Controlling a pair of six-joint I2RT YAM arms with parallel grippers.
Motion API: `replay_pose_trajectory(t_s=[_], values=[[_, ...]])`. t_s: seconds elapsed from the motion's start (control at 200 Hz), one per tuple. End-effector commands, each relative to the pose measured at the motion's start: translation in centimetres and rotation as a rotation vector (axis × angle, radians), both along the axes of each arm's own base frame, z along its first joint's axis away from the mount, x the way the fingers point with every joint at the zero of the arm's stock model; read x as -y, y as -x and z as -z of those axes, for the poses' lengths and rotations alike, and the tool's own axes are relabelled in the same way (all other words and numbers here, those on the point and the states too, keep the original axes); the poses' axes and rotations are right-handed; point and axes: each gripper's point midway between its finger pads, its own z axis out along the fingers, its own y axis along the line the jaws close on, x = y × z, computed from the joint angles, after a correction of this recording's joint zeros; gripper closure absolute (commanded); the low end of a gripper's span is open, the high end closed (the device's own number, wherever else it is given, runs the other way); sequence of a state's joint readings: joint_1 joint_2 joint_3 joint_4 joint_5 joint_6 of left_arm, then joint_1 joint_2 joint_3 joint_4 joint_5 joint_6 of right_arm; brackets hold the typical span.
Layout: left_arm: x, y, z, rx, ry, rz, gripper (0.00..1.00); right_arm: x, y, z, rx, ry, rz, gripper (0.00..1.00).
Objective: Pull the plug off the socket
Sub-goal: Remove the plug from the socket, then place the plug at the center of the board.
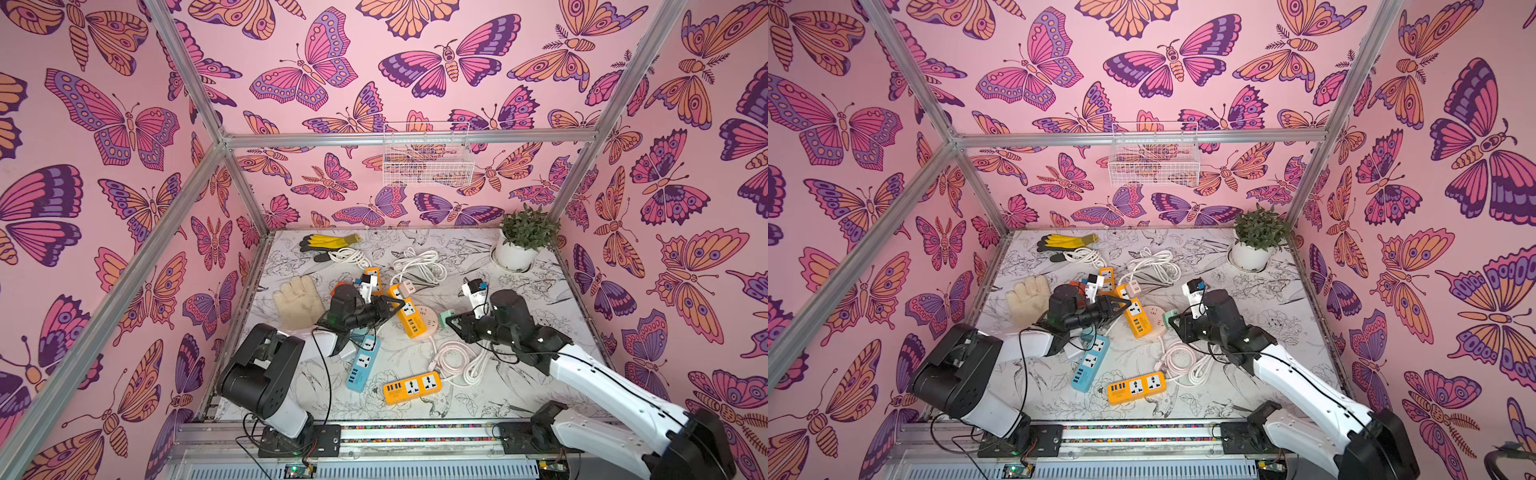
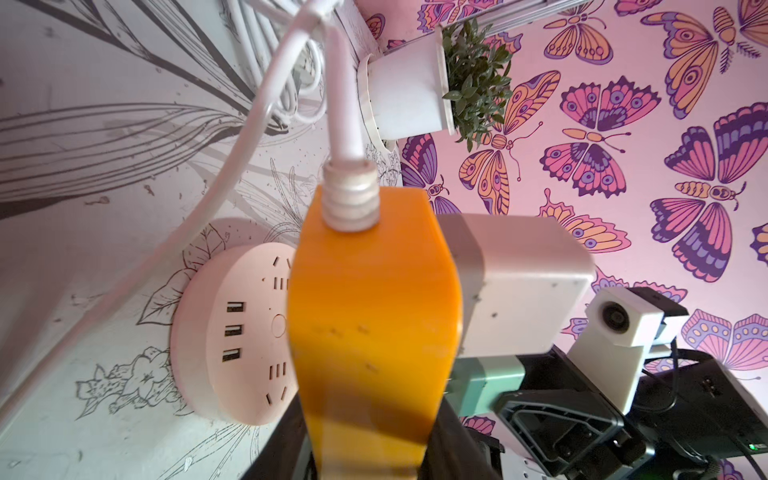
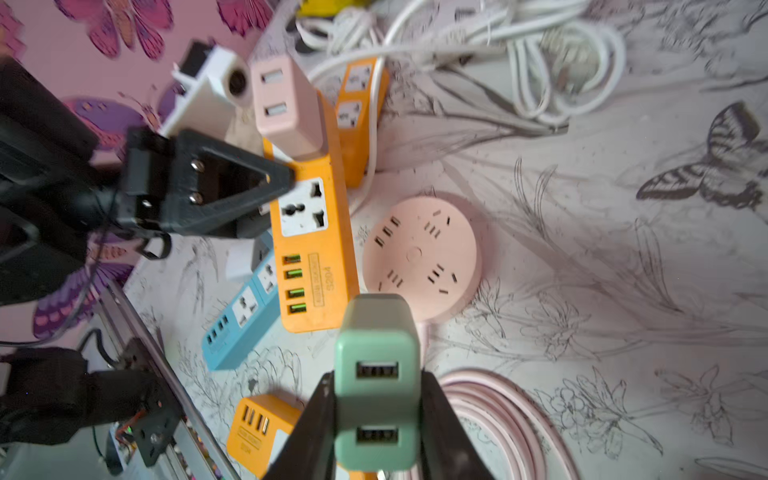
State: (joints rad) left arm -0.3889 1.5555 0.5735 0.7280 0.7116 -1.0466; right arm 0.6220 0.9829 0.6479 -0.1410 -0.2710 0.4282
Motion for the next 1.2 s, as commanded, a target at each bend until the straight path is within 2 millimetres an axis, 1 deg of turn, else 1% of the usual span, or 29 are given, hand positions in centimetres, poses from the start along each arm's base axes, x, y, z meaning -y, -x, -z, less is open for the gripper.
replay_pose_trajectory(t_s=[0.0,0.065,0.135,0.255,0.32,0.335,0.406,0.481,0.511,0.556,0.591,0.676,0.736,0.801,0.816,0.871,0.891,0.916,0.991,1.061,1.121,1.172,1.197], values=[[-1.8,-1.7,-4.7,0.122,0.027,-0.031,0.82,-0.2,-0.9,-1.8,0.003,-0.18,0.018,0.82],[-2.9,-2.5,-6.4,0.143,0.039,-0.053,0.82,-0.8,-0.9,-1.7,-0.02,-0.255,0.002,0.82],[-4.0,-3.3,-7.9,0.162,0.051,-0.069,0.82,-1.3,-1.2,-0.4,-0.079,-0.286,0.009,0.81],[-5.0,-4.1,-9.4,0.18,0.061,-0.08,0.82,-1.0,-2.4,3.2,-0.199,-0.16,0.076,0.81],[-5.1,-4.1,-9.9,0.189,0.066,-0.075,0.81,-0.7,-3.5,4.7,-0.245,-0.124,0.116,0.81],[-5.1,-4.1,-10.0,0.191,0.067,-0.073,0.82,-0.5,-3.8,4.7,-0.248,-0.122,0.128,0.81],[-4.9,-3.9,-10.4,0.193,0.074,-0.058,0.81,0.7,-5.3,6.4,-0.286,-0.083,0.207,0.8],[-4.6,-3.7,-10.5,0.193,0.079,-0.041,0.81,3.4,-7.1,8.5,-0.322,-0.041,0.331,0.79],[-4.4,-3.6,-10.5,0.198,0.081,-0.029,0.81,4.6,-8.0,9.0,-0.328,-0.04,0.38,0.79],[-4.1,-3.3,-10.5,0.201,0.083,-0.013,0.81,5.9,-8.9,9.9,-0.35,-0.062,0.424,0.79],[-3.7,-3.1,-10.6,0.208,0.085,0.002,0.81,6.3,-9.5,10.3,-0.371,-0.088,0.426,0.79],[-2.7,-2.7,-10.2,0.209,0.084,0.045,0.81,6.8,-10.6,10.8,-0.393,-0.132,0.421,0.78],[-2.1,-2.5,-9.9,0.208,0.084,0.066,0.81,7.3,-11.2,11.3,-0.41,-0.13,0.425,0.77],[-1.5,-2.5,-9.5,0.201,0.087,0.081,0.81,8.2,-11.9,11.5,-0.415,-0.147,0.444,0.73],[-1.4,-2.5,-9.4,0.202,0.088,0.086,0.81,8.4,-12.0,11.6,-0.42,-0.152,0.451,0.71],[-0.8,-2.5,-9.2,0.201,0.09,0.101,0.81,9.5,-12.4,11.8,-0.422,-0.157,0.48,0.58],[-0.6,-2.5,-9.1,0.201,0.091,0.108,0.81,9.9,-12.4,11.9,-0.424,-0.157,0.488,0.5],[-0.2,-2.4,-8.9,0.197,0.09,0.119,0.81,10.2,-12.4,11.8,-0.423,-0.156,0.49,0.44],[0.7,-2.1,-8.3,0.193,0.087,0.151,0.81,11.3,-12.0,11.4,-0.406,-0.099,0.501,0.33],[1.5,-1.8,-7.6,0.183,0.082,0.178,0.81,12.7,-11.4,10.1,-0.353,-0.006,0.52,0.25],[1.9,-1.6,-7.1,0.178,0.077,0.194,0.81,13.8,-10.7,8.2,-0.283,0.053,0.535,0.21],[2.1,-1.5,-6.6,0.176,0.069,0.198,0.82,13.9,-10.2,6.0,-0.207,0.061,0.513,0.21],[2.1,-1.4,-6.4,0.17,0.064,0.199,0.82,13.5,-9.9,4.7,-0.161,0.041,0.478,0.21]])
